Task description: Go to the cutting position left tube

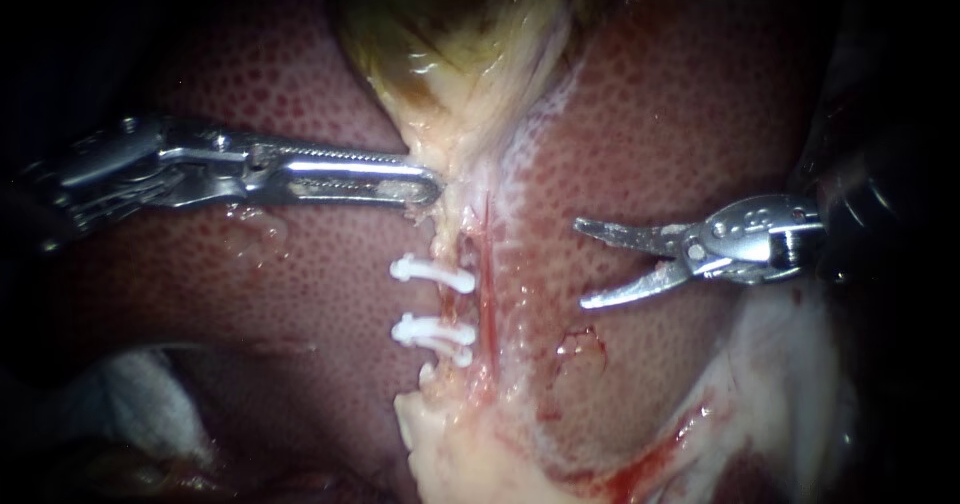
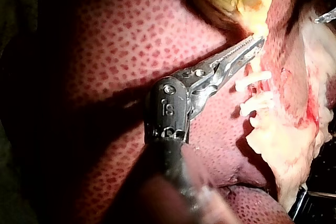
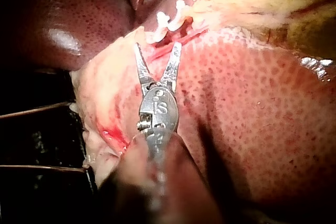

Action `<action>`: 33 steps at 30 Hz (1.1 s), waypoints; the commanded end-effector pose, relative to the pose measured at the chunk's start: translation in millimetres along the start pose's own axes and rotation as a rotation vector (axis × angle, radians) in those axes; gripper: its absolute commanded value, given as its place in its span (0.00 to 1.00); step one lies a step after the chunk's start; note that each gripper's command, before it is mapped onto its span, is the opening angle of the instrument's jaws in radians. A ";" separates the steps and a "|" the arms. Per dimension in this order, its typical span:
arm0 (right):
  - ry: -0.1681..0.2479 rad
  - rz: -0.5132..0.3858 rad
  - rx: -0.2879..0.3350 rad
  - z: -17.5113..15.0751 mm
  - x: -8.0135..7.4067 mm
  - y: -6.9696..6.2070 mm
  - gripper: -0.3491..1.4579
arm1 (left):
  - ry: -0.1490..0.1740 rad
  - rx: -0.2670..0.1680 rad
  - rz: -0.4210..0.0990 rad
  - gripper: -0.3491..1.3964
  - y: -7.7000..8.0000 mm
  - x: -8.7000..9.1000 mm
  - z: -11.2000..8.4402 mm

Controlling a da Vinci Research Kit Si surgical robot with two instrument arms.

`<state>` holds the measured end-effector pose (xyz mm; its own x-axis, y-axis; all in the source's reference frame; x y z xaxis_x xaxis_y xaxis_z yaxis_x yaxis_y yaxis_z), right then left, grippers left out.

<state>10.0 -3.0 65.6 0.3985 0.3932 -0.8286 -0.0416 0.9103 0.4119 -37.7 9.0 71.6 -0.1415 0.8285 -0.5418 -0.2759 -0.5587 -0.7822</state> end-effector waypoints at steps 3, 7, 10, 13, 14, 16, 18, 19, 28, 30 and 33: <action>0.001 0.000 0.003 0.0 -0.1 0.0 0.98 | -0.001 -0.003 -0.001 0.00 0.1 0.2 -0.4; 0.002 0.000 0.005 0.1 -0.1 0.0 0.98 | -0.002 -0.010 -0.010 0.00 0.7 1.7 -2.8; 0.003 0.000 0.008 0.1 -0.1 0.0 0.98 | 0.014 0.004 -0.023 0.00 1.5 3.8 -5.4; 0.003 0.000 0.008 0.1 -0.1 0.0 0.98 | 0.039 0.008 -0.024 0.00 2.3 5.4 -7.9; 0.004 0.000 0.011 0.1 -0.1 0.0 0.98 | 0.045 0.007 -0.021 0.00 2.6 5.8 -8.5; 0.004 0.000 0.011 0.1 -0.1 0.0 0.98 | 0.060 0.005 -0.013 0.00 3.0 6.3 -9.6; 0.004 0.000 0.011 0.1 -0.1 -0.1 0.98 | 0.063 0.006 -0.015 0.00 3.4 6.4 -10.2; 0.004 0.000 0.011 0.1 -0.1 -0.1 0.98 | 0.064 0.006 -0.015 0.00 3.5 6.4 -10.3; 0.016 -0.012 0.036 1.6 -0.6 -0.6 0.98 | 0.063 0.007 -0.015 0.00 3.9 6.3 -10.9; 0.017 -0.005 0.046 2.8 -1.0 -0.9 0.98 | 0.063 0.007 -0.015 0.00 4.0 6.3 -10.9; 0.002 0.009 0.062 5.0 -1.9 -1.5 0.98 | 0.063 0.007 -0.015 0.00 4.0 6.3 -10.8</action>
<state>14.4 -6.1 68.8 0.3974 0.4021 -0.8249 0.0126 0.8964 0.4430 -29.4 11.6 61.7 -0.0769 0.8325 -0.5486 -0.2838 -0.5458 -0.7884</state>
